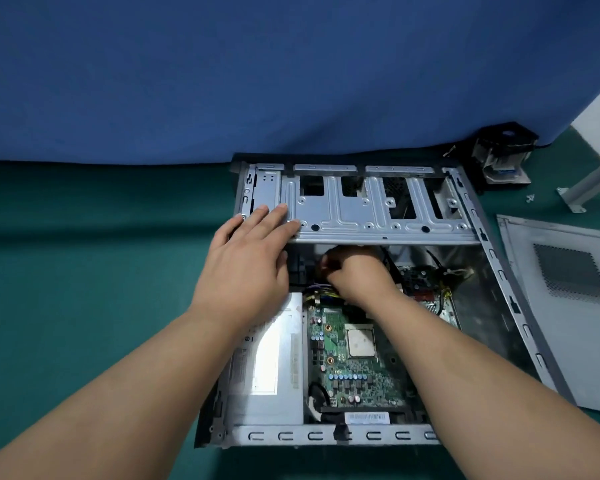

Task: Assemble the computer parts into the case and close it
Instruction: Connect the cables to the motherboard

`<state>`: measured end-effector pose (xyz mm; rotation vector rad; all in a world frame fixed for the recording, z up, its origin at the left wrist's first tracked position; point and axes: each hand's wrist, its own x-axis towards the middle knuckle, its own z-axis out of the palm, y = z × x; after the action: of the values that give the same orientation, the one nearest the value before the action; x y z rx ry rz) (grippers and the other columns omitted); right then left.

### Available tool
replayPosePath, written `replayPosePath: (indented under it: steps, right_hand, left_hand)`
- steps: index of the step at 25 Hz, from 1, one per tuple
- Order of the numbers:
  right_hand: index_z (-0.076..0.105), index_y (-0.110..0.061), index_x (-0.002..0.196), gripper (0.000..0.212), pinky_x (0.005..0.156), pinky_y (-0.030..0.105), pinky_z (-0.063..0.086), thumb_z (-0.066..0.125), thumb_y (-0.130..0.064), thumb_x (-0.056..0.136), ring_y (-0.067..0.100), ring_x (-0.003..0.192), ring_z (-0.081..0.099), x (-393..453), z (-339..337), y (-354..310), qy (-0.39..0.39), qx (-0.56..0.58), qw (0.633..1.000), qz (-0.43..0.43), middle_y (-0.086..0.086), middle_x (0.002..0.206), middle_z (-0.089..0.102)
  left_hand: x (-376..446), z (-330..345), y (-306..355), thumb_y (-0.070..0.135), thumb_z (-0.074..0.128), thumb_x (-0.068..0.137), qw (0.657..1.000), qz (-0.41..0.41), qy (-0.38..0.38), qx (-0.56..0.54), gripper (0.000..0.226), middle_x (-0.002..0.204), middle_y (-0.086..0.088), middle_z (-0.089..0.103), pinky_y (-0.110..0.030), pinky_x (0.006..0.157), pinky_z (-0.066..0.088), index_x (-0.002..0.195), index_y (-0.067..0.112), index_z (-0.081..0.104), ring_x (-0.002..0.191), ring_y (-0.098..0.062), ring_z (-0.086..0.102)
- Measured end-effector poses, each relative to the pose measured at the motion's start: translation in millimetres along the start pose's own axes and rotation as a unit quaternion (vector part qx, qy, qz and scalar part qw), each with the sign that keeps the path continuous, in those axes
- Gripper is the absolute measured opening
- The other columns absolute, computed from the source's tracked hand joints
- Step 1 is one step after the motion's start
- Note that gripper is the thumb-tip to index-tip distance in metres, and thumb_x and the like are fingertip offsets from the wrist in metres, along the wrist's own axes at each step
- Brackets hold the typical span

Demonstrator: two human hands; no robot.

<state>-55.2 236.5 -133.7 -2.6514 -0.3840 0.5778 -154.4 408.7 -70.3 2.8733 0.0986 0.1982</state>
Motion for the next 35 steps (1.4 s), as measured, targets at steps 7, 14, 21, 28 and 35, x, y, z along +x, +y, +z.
replayPosePath:
  steps: [7,14,21,28,35]
  right_hand:
    - [0.071,-0.035,0.094,0.014,0.079,0.033,0.056,0.065,-0.023,0.089,0.026,0.081,0.058,4.6,4.1,-2.8,0.022,0.008,1.000,0.017,0.006,0.102,0.070]
    - [0.068,-0.033,0.098,0.011,0.072,0.029,0.047,0.063,-0.028,0.090,0.029,0.087,0.063,10.7,6.3,-5.1,0.027,-0.027,0.999,0.029,0.005,0.104,0.069]
    - [0.070,-0.033,0.106,0.017,0.078,0.032,0.054,0.060,-0.029,0.092,0.028,0.092,0.066,13.3,2.1,-7.9,-0.012,-0.055,0.998,0.003,0.003,0.100,0.067]
    - [0.071,-0.025,0.107,0.021,0.089,0.038,0.057,0.056,-0.033,0.095,0.029,0.096,0.064,15.6,-1.4,-12.7,-0.043,-0.103,0.993,-0.024,0.006,0.106,0.066]
    - [0.071,-0.023,0.107,0.022,0.086,0.039,0.058,0.055,-0.027,0.093,0.030,0.094,0.064,16.6,-2.7,-11.6,-0.063,-0.129,0.988,-0.049,0.008,0.105,0.067]
  left_hand:
    - [1.1,4.6,-0.8,0.027,0.043,0.098,1.000,0.004,0.015,0.003,0.057,0.166,0.020,0.025,-0.027,0.123,-0.003,0.152,0.043,0.040,0.154,-0.001,0.014]
    - [3.7,5.8,-1.2,0.027,0.042,0.097,1.000,0.002,0.024,0.004,0.057,0.165,0.023,0.024,-0.025,0.122,-0.006,0.151,0.045,0.038,0.154,0.001,0.012]
    - [3.9,5.9,-0.6,0.027,0.042,0.097,1.000,-0.001,0.024,0.005,0.058,0.165,0.023,0.024,-0.027,0.122,-0.004,0.151,0.046,0.038,0.154,0.001,0.012]
    - [3.9,5.6,-0.7,0.026,0.043,0.097,1.000,-0.004,0.023,0.004,0.057,0.165,0.023,0.025,-0.028,0.123,-0.001,0.151,0.045,0.039,0.154,0.001,0.013]
    - [4.2,6.0,-0.5,0.027,0.042,0.096,1.000,-0.005,0.021,0.002,0.058,0.165,0.024,0.025,-0.028,0.122,-0.003,0.150,0.046,0.039,0.154,0.001,0.012]
